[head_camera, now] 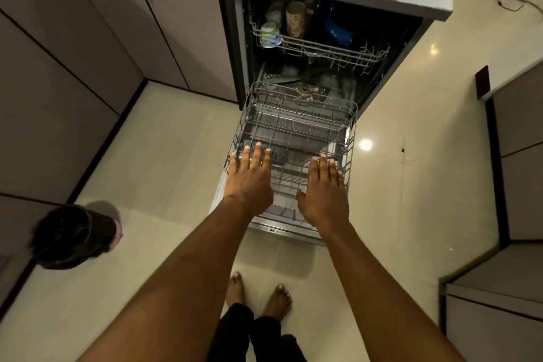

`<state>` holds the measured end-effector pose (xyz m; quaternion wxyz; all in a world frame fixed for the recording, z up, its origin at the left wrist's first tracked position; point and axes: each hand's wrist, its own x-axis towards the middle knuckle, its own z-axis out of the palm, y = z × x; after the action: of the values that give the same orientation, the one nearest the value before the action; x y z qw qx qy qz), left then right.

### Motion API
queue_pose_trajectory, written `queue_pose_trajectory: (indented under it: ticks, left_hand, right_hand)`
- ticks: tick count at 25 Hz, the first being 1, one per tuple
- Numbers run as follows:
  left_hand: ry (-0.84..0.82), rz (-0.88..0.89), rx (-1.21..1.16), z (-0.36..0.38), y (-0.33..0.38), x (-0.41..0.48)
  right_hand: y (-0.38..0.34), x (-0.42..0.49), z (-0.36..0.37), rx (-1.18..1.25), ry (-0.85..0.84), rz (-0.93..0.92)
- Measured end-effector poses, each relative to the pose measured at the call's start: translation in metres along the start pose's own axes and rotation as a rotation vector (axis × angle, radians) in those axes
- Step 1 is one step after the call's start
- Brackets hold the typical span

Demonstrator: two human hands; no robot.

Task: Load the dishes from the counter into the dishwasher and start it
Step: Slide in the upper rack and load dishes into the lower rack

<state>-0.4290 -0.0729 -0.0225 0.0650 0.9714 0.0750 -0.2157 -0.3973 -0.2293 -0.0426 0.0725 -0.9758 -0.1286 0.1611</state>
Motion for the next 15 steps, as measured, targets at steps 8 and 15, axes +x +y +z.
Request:
queue_pose_trajectory:
  ticks: [8,15]
  left_hand:
    - [0.119,0.011,-0.019,-0.050,0.000,-0.056]
    - [0.248,0.036,-0.015,-0.088,-0.065,-0.039]
  right_hand:
    - [-0.019,-0.036,-0.061,0.051,0.082,0.025]
    - [-0.081,-0.008,-0.095,-0.045,0.135,-0.041]
